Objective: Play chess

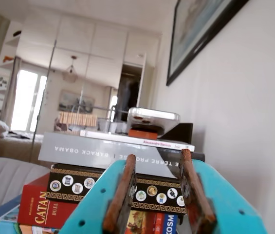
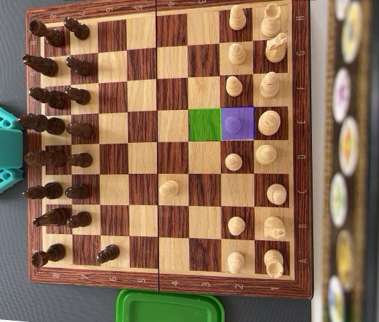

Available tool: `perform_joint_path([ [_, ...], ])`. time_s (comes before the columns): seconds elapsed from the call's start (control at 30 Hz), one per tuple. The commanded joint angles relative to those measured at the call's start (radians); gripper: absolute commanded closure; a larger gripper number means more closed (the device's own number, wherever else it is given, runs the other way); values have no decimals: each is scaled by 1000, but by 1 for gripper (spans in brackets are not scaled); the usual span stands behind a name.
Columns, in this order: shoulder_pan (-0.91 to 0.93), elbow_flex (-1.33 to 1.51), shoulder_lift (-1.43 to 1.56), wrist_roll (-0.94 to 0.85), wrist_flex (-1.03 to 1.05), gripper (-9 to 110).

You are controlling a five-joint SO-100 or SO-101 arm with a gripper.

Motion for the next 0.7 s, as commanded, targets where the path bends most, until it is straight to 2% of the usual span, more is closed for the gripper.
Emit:
perform_joint_path([
  [0.0, -25, -100, -14, 2, 336, 87],
  [0.17, -87, -89, -9, 8, 640, 87],
  [0.5, -103, -83, -23, 28, 933, 87],
  [0.67, -110, -215, -252, 58, 1124, 87],
])
